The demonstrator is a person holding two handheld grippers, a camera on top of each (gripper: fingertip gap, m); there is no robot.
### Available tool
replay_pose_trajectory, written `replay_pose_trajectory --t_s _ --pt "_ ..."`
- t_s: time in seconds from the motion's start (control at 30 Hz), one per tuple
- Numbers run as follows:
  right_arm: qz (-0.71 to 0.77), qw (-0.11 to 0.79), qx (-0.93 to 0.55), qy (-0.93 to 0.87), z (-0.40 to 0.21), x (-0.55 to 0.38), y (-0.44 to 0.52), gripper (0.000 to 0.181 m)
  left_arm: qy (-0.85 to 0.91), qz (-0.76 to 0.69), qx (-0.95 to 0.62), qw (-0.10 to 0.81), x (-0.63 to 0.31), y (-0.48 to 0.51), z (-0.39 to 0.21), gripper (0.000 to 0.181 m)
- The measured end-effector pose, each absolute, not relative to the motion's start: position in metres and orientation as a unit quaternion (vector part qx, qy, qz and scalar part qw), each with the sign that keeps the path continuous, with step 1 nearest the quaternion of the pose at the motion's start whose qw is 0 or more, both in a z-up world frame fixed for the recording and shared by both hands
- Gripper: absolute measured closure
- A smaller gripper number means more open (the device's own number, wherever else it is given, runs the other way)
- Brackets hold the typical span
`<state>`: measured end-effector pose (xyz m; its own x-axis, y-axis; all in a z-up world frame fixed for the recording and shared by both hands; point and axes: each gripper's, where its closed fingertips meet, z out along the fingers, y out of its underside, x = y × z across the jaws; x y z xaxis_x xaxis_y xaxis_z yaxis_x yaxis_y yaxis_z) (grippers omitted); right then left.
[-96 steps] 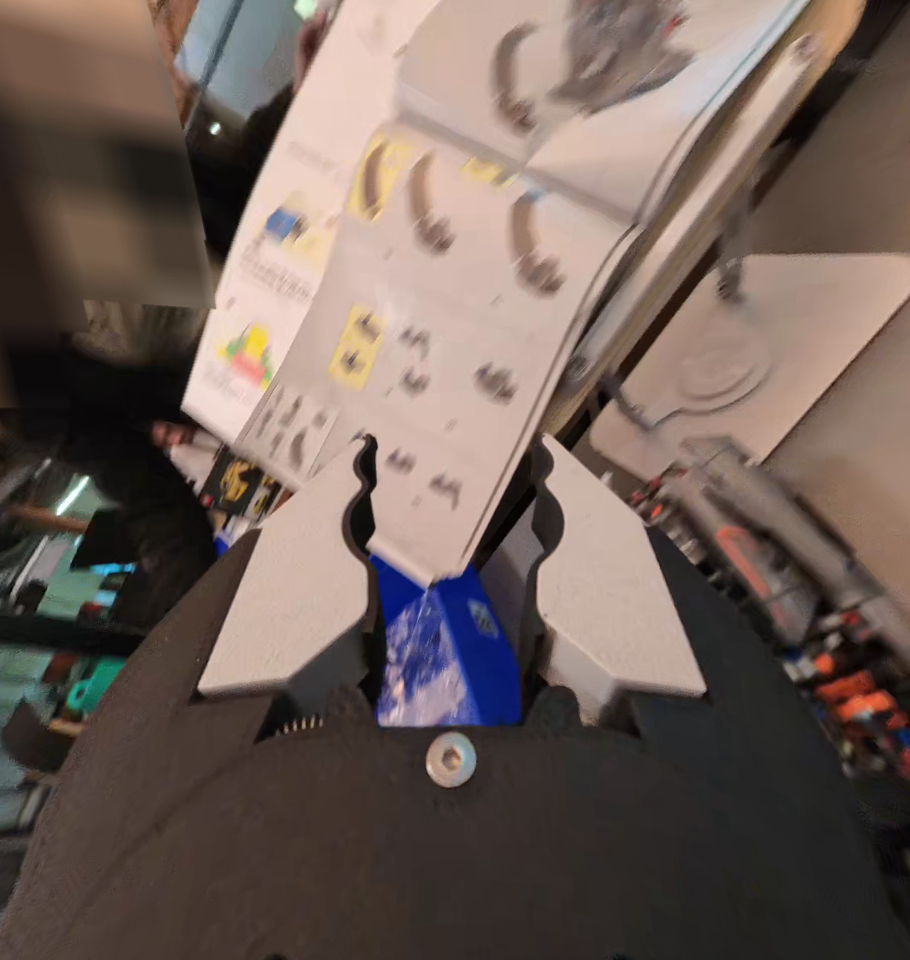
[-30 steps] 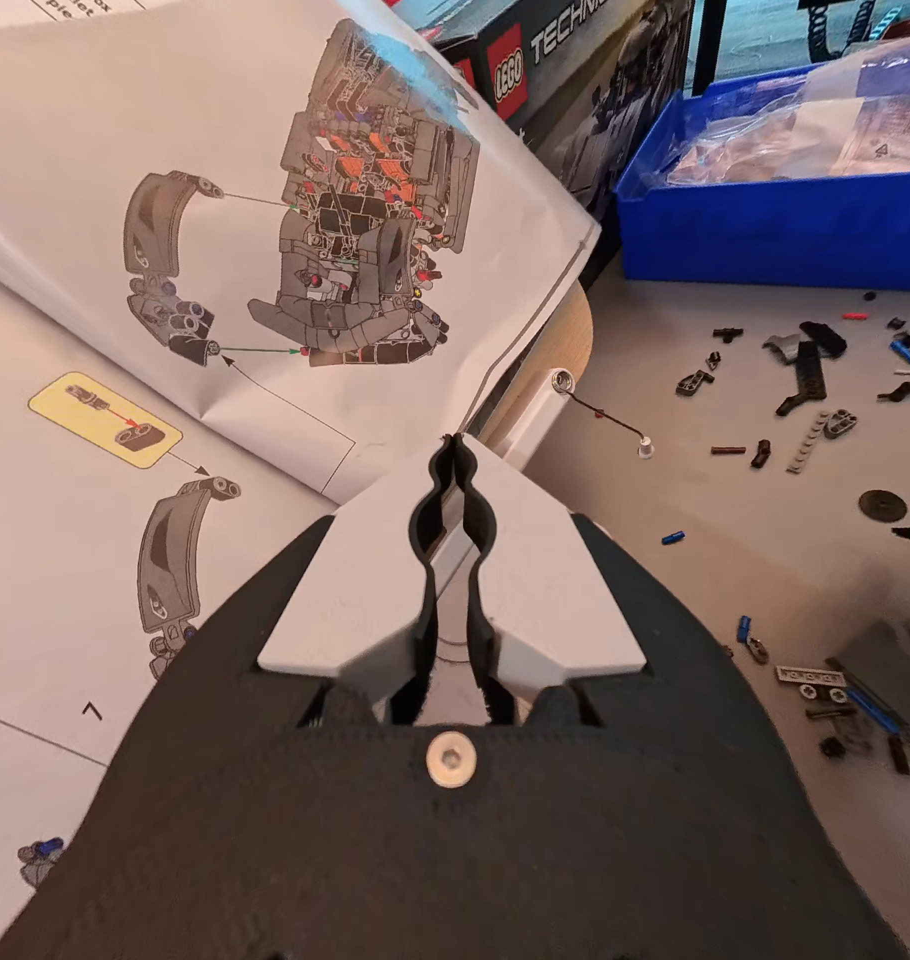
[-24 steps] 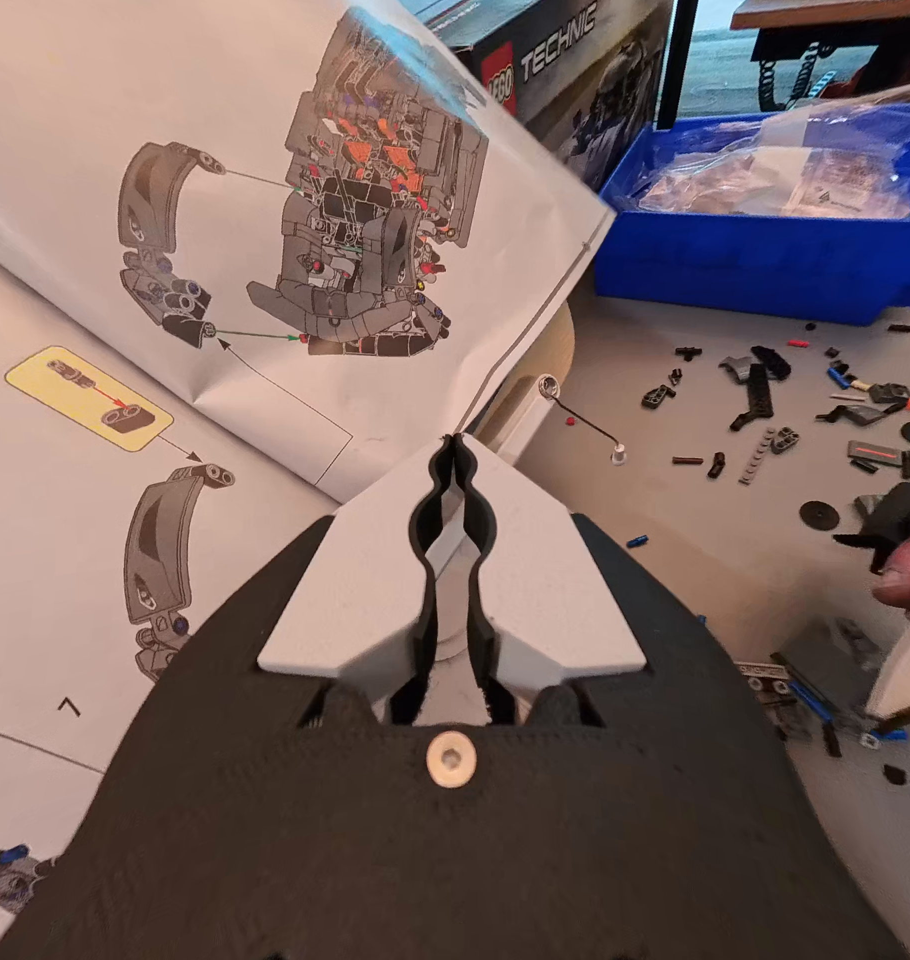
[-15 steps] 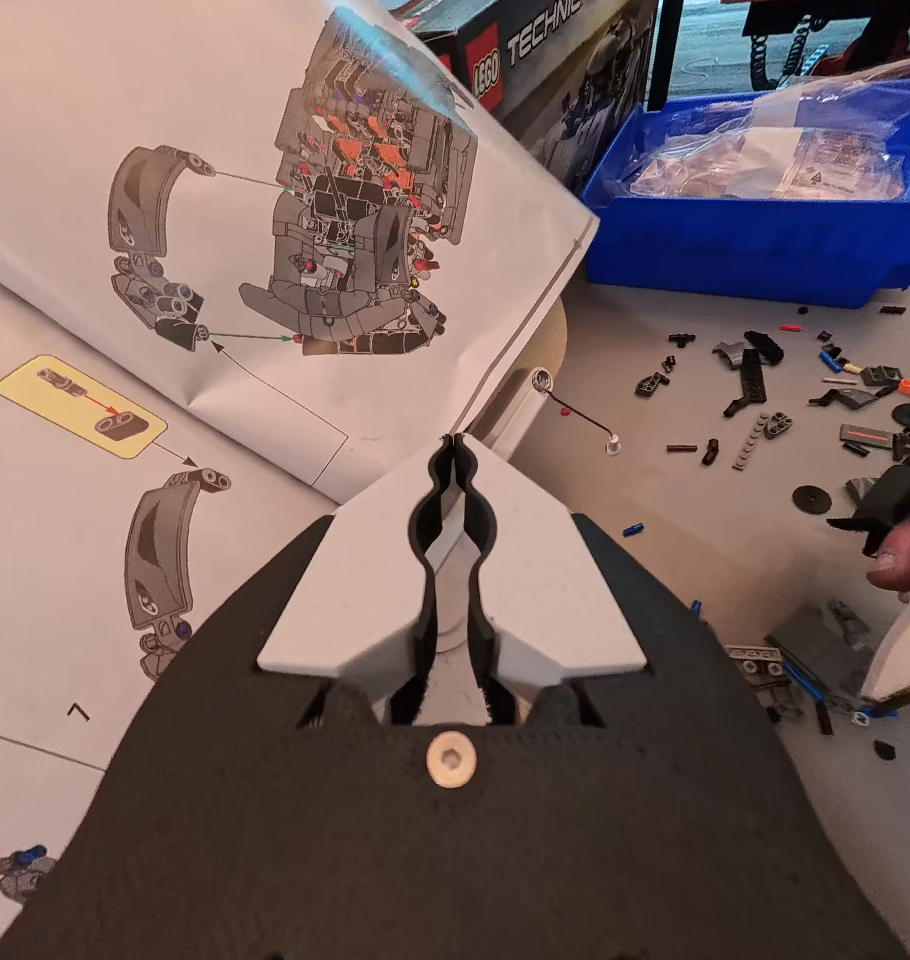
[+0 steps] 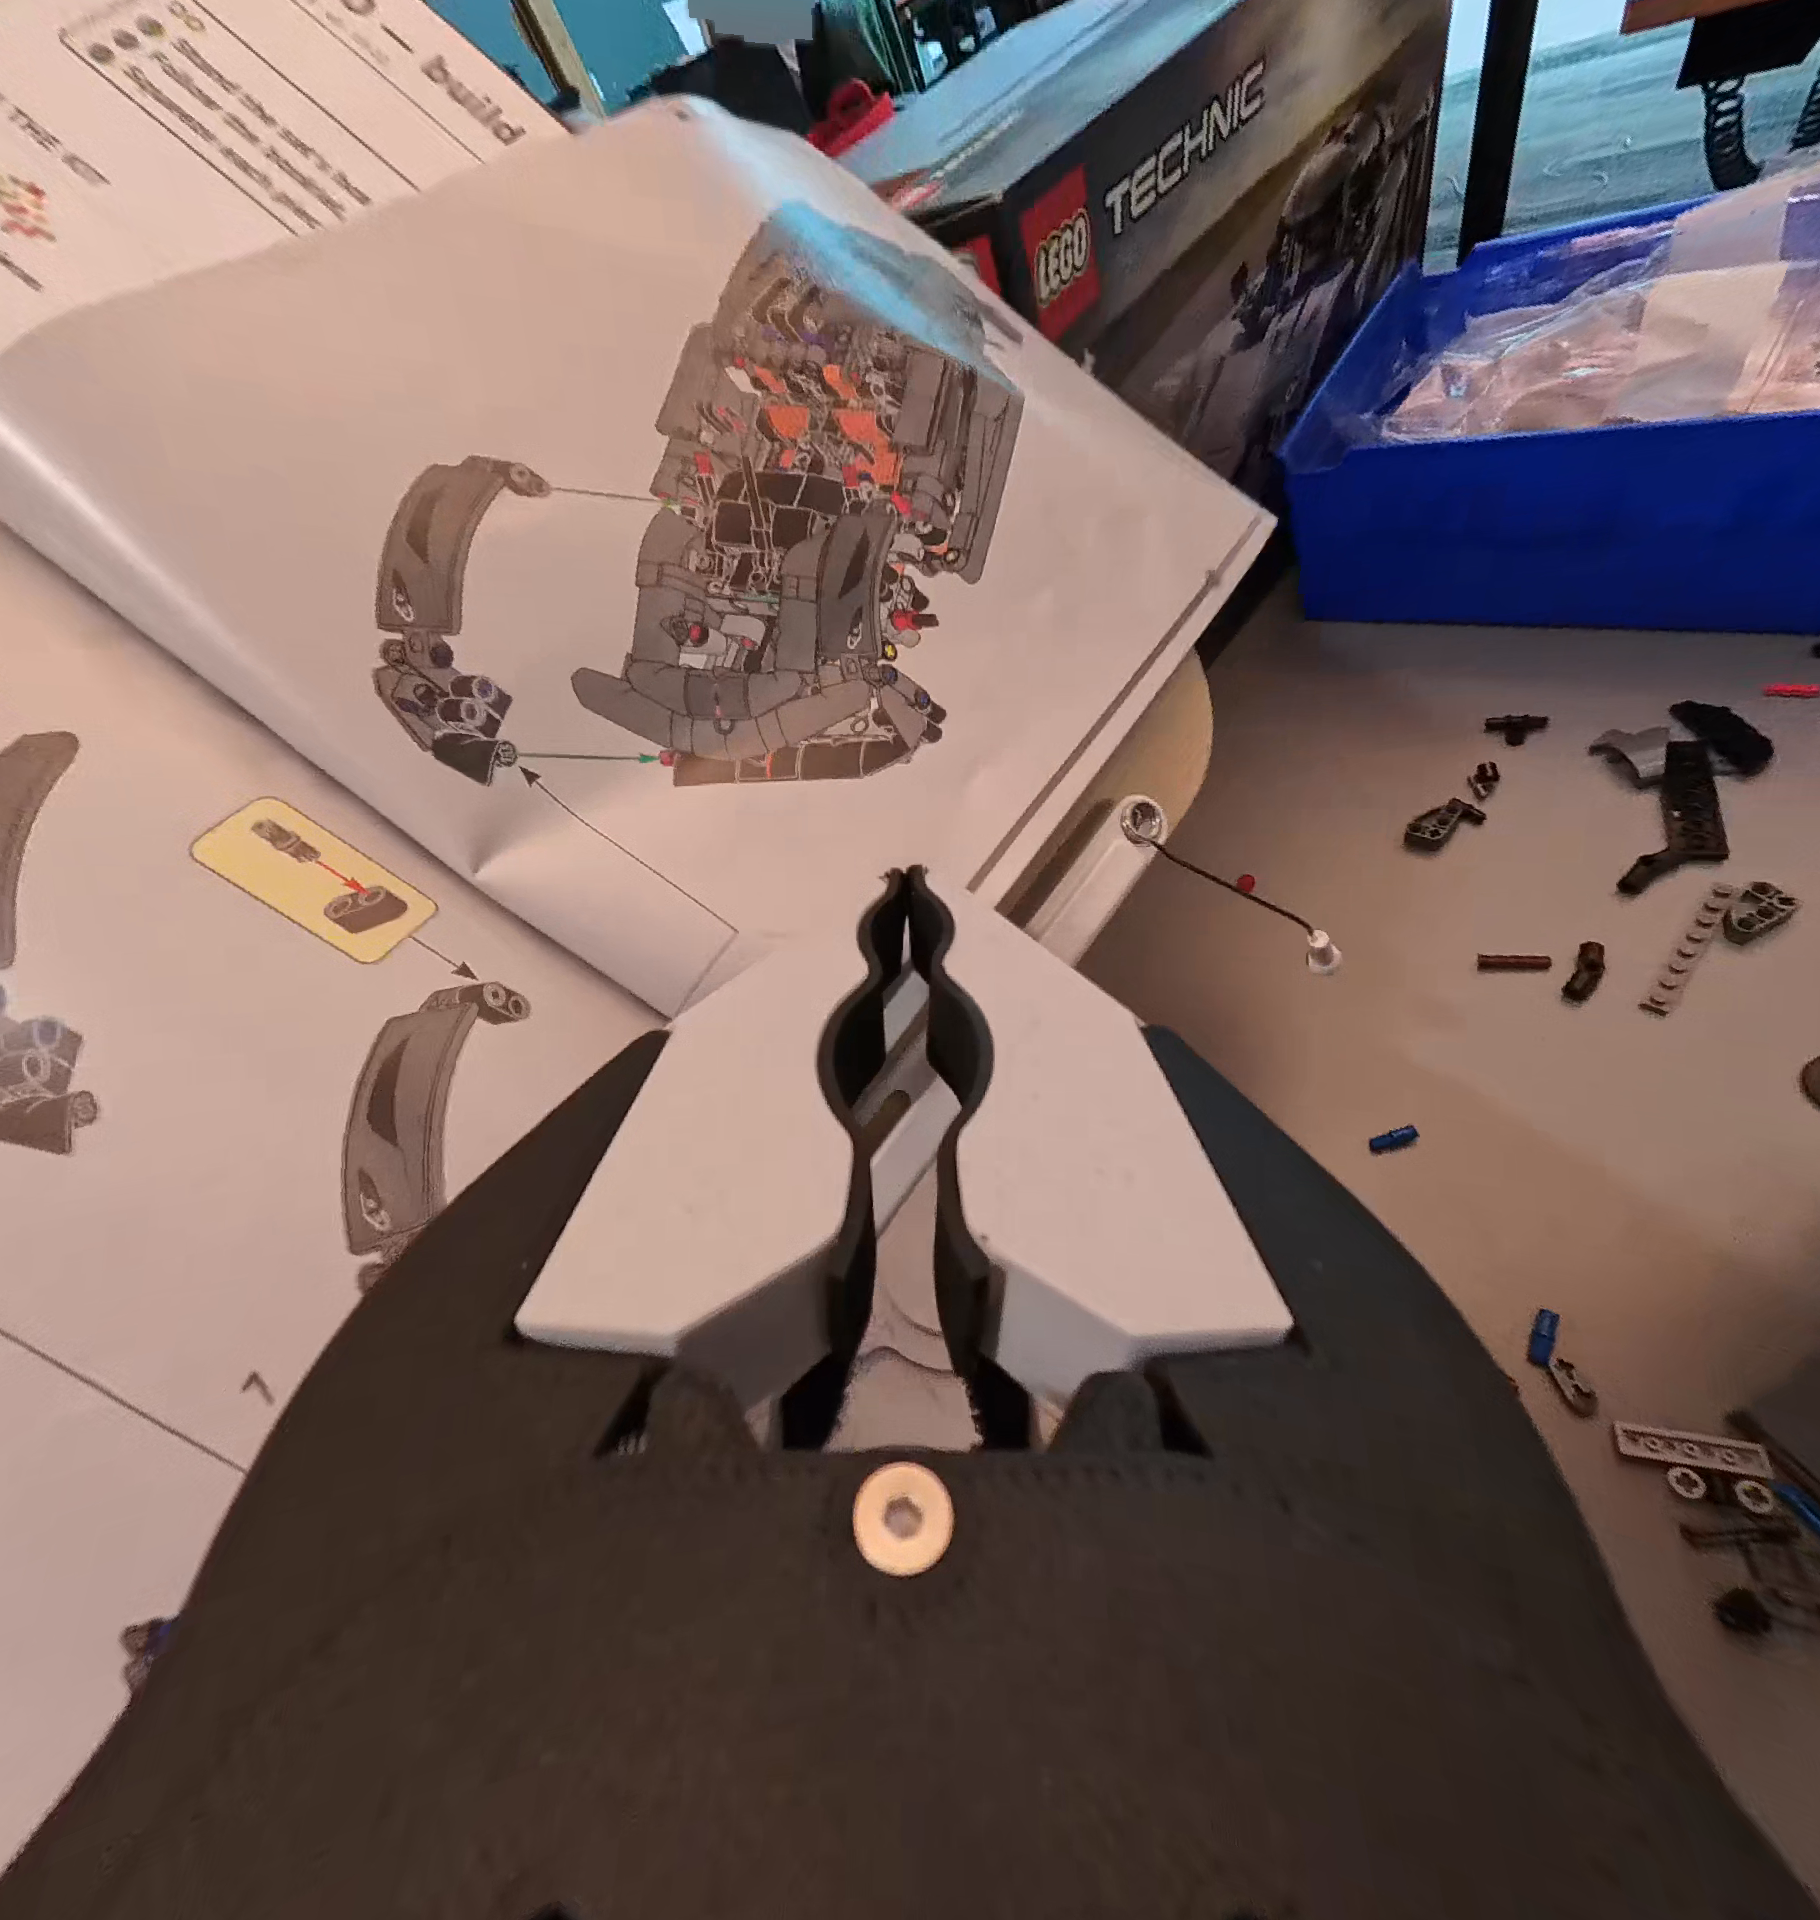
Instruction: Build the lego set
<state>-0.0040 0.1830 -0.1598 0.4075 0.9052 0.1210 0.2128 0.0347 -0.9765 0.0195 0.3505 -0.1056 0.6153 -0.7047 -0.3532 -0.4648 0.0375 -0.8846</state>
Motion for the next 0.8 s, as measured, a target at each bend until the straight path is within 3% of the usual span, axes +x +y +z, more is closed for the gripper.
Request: replay_pose_trajectory --t_s 0.33,0.6,0.8 --pt "0.307 0.560 -0.623 -0.451 -0.162 -0.006 0.183 0.153 0.425 -0.044 -0.667 0.611 0.005 0.359 -0.082 0.179" --pt "0.307 0.555 -0.626 -0.453 -0.165 -0.007 0.183 0.152 0.442 0.100 -0.645 0.615 0.013 0.411 -0.033 0.137" --pt "0.314 0.554 -0.624 -0.453 -0.165 -0.009 0.181 0.153 0.442 0.170 -0.636 0.609 0.015 0.457 -0.013 0.130"
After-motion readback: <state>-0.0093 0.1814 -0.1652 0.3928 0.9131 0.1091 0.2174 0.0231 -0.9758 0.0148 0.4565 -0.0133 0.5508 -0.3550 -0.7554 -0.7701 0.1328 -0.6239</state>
